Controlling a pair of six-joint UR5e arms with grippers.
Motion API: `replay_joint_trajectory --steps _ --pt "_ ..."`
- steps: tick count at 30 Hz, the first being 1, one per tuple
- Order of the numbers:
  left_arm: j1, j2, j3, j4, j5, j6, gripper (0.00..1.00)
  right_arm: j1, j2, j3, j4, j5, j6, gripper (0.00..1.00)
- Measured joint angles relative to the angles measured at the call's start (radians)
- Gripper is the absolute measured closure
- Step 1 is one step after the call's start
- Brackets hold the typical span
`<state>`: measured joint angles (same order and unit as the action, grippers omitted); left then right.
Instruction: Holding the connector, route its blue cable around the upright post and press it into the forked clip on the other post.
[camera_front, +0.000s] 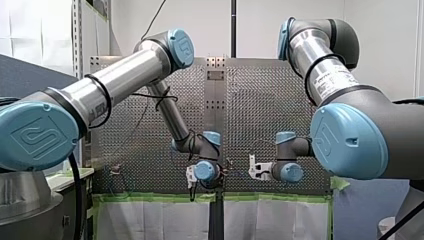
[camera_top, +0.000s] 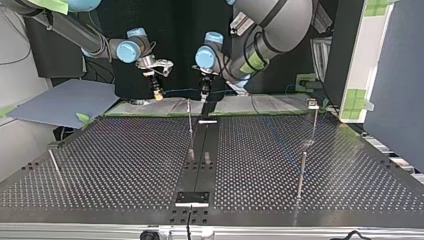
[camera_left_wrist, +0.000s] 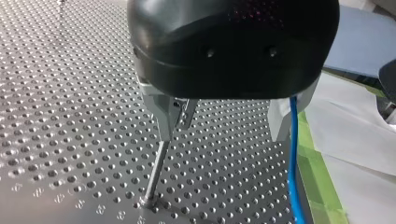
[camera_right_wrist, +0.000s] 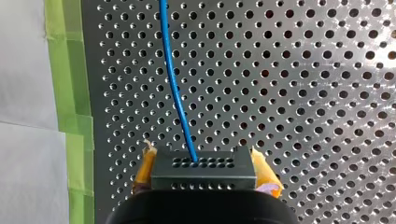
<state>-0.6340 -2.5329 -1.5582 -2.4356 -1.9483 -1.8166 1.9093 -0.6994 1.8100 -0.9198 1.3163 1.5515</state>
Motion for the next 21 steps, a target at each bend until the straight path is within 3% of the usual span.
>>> replay_joint_trajectory --steps 8,21 --pt "-0.026 0.0 0.001 0.007 -0.056 0.036 0.0 0.002 0.0 -0.003 0.0 -0.003 0.0 1.0" --pt "-0.039 0.0 0.009 0.026 -0.07 0.044 0.0 0.002 0.0 -0.004 0.002 -0.014 0.0 1.0"
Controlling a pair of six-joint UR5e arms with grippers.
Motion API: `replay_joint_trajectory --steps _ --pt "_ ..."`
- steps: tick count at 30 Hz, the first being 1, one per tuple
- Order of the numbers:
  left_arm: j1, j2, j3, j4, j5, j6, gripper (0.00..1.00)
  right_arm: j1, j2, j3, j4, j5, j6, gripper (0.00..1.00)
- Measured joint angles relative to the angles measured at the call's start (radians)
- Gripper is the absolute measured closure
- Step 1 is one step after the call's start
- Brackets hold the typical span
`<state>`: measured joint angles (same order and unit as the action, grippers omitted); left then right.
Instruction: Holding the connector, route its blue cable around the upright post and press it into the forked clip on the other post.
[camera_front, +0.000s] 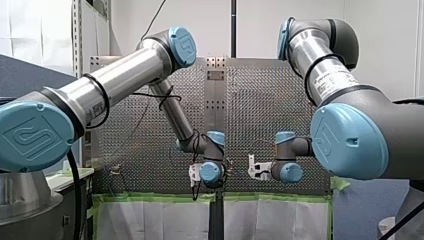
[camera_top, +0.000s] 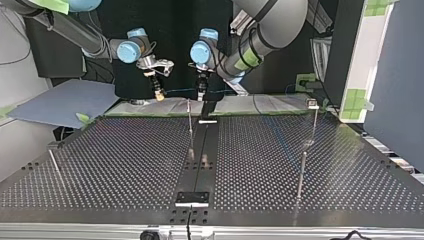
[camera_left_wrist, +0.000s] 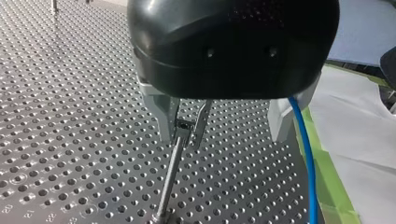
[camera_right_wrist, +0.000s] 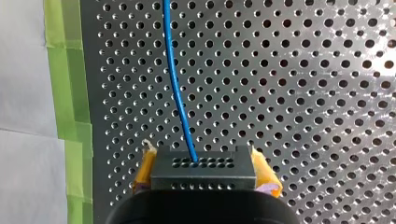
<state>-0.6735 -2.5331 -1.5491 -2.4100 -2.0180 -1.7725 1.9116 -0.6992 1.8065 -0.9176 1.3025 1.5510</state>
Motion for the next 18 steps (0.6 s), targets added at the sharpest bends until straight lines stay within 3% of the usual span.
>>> replay_joint_trajectory --steps 2,3,4,6,7,8,9,10,12,13,15,18 --pt "0.0 0.0 0.001 0.0 -0.001 0.002 0.0 -0.001 0.0 0.0 0.0 0.0 0.0 1.0" --pt "0.0 0.0 0.001 0.0 -0.002 0.004 0.14 -0.002 0.0 0.0 0.0 0.0 0.0 1.0" --pt "0.0 0.0 0.001 0.0 -0.003 0.007 0.14 -0.002 0.0 0.0 0.0 0.0 0.001 1.0" --pt "-0.001 0.0 0.001 0.0 -0.009 0.014 0.31 -0.002 0.0 0.0 0.0 0.0 0.002 1.0" --pt "-0.001 0.0 0.001 0.0 -0.016 0.019 0.31 -0.002 0.0 0.0 0.001 0.0 0.002 1.0" --pt "-0.001 0.0 0.001 0.0 -0.021 0.022 0.4 -0.002 0.0 0.0 0.002 0.0 0.003 1.0" --pt "-0.001 0.0 0.001 0.0 -0.027 0.024 0.56 -0.002 0.0 0.0 0.002 0.0 0.003 1.0" --pt "0.0 0.0 0.001 0.0 -0.035 0.027 0.56 -0.002 0.0 0.0 0.004 0.0 0.003 1.0" --pt "0.001 0.0 0.001 0.0 -0.043 0.028 0.77 -0.002 0.0 0.0 0.005 0.0 0.003 1.0" --pt "0.001 0.0 0.001 0.0 -0.047 0.028 0.77 -0.002 0.0 0.0 0.006 0.0 0.003 1.0" --pt "0.002 0.0 0.001 -0.001 -0.051 0.029 0.97 -0.002 0.0 0.0 0.007 0.0 0.003 1.0" --pt "0.002 0.0 0.001 -0.001 -0.054 0.029 1.0 -0.003 0.0 0.0 0.008 0.0 0.003 1.0"
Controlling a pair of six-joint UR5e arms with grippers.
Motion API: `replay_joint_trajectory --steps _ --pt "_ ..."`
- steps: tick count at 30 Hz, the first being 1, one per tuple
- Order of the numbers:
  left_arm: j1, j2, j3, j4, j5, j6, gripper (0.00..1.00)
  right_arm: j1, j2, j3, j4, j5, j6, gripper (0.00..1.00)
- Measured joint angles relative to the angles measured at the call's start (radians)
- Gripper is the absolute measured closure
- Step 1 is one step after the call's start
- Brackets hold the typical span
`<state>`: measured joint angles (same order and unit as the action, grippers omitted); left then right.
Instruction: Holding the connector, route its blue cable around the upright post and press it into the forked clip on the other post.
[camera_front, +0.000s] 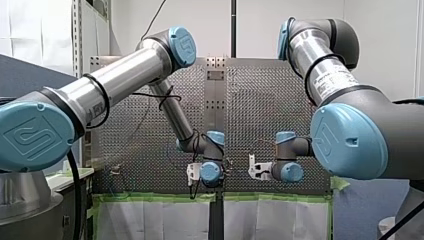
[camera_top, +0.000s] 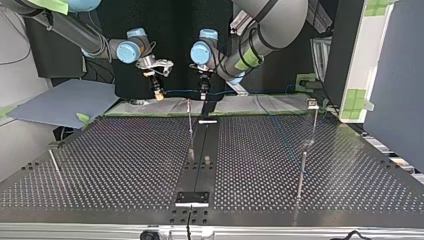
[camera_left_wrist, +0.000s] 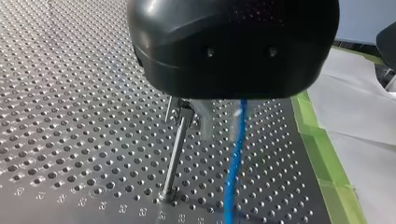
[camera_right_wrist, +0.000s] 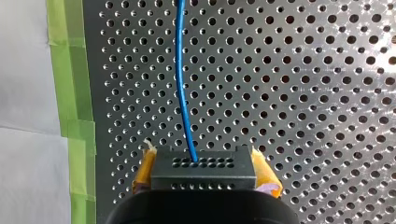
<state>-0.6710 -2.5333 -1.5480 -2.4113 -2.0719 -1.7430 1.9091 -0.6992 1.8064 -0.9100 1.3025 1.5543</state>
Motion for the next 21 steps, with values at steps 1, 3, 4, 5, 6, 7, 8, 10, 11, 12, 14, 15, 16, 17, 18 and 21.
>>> replay_joint_trajectory --steps 1,3,4,5,6,7,8,10,11,12,14,15,16,17,18,21 --pt "0.0 0.0 0.0 0.0 0.0 0.0 1.0 0.0 0.0 0.0 0.0 0.0 0.0 1.0" --pt "0.001 0.0 0.0 0.001 0.0 0.0 1.0 0.0 0.0 0.0 0.001 0.0 0.0 1.0" --pt "0.001 0.0 0.0 0.001 0.0 0.0 1.0 0.0 0.0 0.0 0.001 0.0 0.0 1.0" --pt "0.001 0.0 0.0 0.001 0.0 0.0 1.0 0.0 0.0 0.0 0.001 0.0 0.0 1.0" --pt "0.001 0.0 0.0 0.001 0.0 0.001 1.0 0.0 0.0 -0.001 0.002 0.0 0.0 1.0" --pt "0.001 0.0 0.0 0.001 0.0 0.001 1.0 0.0 0.0 -0.001 0.002 0.0 0.0 1.0" --pt "0.002 0.0 0.0 0.001 0.0 0.002 1.0 0.0 0.0 -0.002 0.003 0.0 0.0 1.0" --pt "0.001 0.0 0.0 0.005 -0.002 0.006 1.0 0.0 0.0 -0.005 0.004 0.0 0.001 1.0" --pt "0.001 0.0 0.0 0.008 -0.002 0.009 1.0 0.0 -0.001 -0.007 0.005 0.0 0.001 1.0" --pt "0.001 0.0 0.0 0.012 -0.002 0.011 1.0 0.0 -0.001 -0.009 0.006 0.0 0.001 1.0" --pt "0.001 0.0 0.0 0.021 -0.002 0.017 1.0 0.0 0.0 -0.013 0.008 0.0 0.002 1.0" --pt "0.0 0.0 0.001 0.024 -0.002 0.02 1.0 0.0 0.0 -0.016 0.01 0.0 0.003 1.0" --pt "0.0 0.0 0.001 0.027 -0.002 0.024 1.0 0.0 -0.001 -0.019 0.013 0.0 0.003 1.0" --pt "-0.001 0.0 0.002 0.029 -0.002 0.028 1.0 0.0 -0.001 -0.021 0.016 0.0 0.003 1.0" --pt "-0.001 0.0 0.002 0.03 -0.002 0.031 1.0 0.0 -0.001 -0.023 0.019 0.001 0.002 1.0" --pt "-0.003 0.0 0.005 0.031 -0.003 0.038 1.0 0.0 0.0 -0.027 0.025 0.001 0.002 1.0"
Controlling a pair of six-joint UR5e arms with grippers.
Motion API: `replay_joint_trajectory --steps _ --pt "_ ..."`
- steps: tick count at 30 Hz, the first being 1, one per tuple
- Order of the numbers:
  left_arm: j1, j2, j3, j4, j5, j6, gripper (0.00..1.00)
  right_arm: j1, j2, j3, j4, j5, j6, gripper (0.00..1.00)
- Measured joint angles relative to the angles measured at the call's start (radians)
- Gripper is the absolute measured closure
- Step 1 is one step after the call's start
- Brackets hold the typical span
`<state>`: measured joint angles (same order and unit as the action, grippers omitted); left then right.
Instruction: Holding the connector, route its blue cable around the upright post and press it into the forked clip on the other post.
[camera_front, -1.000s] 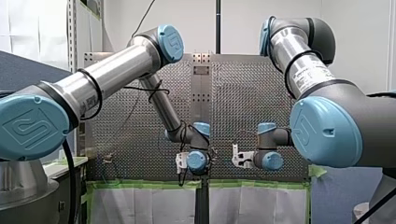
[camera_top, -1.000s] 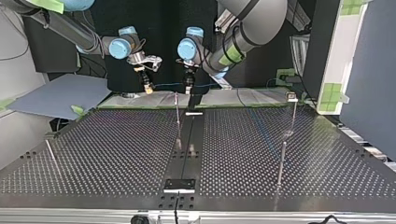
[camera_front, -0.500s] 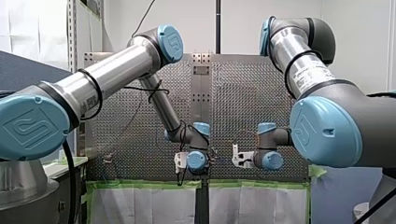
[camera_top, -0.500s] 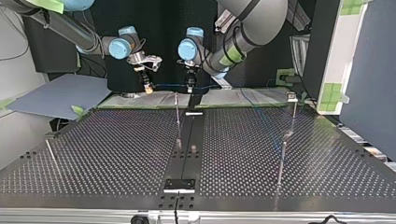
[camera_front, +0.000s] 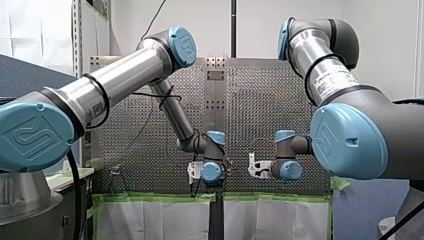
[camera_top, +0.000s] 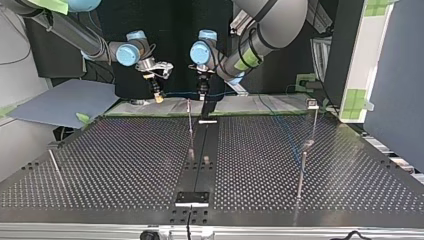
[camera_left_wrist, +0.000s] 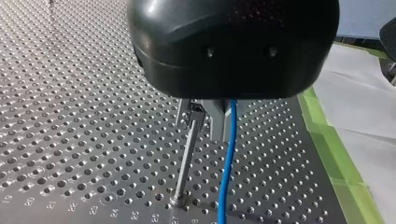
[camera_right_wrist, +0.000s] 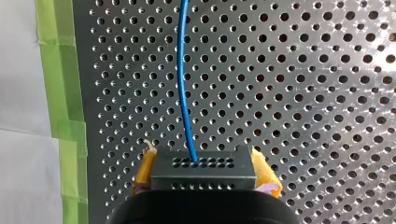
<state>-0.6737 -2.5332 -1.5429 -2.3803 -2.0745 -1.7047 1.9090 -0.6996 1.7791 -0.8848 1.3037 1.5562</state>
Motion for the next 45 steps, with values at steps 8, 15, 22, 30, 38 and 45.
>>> replay_joint_trajectory --steps 8,15,22,30,38,45 --pt "-0.003 0.0 0.016 -0.005 0.002 0.032 1.0 -0.005 0.0 -0.004 0.002 0.0 0.001 1.0" --pt "-0.004 0.0 0.021 -0.016 0.0 0.036 1.0 -0.007 0.0 -0.011 0.004 0.0 0.0 1.0" --pt "0.003 -0.001 0.036 -0.065 -0.027 0.041 1.0 -0.008 0.0 -0.012 0.001 0.0 -0.002 1.0" --pt "0.001 0.0 0.057 -0.127 -0.052 0.06 1.0 -0.009 0.0 -0.013 0.003 0.0 -0.002 1.0" --pt "0.002 0.0 0.058 -0.171 -0.038 0.055 0.91 -0.009 0.0 -0.012 0.004 0.0 -0.003 1.0" --pt "0.005 0.0 0.059 -0.17 -0.012 0.032 0.5 -0.009 0.0 -0.012 0.004 -0.001 -0.003 1.0"
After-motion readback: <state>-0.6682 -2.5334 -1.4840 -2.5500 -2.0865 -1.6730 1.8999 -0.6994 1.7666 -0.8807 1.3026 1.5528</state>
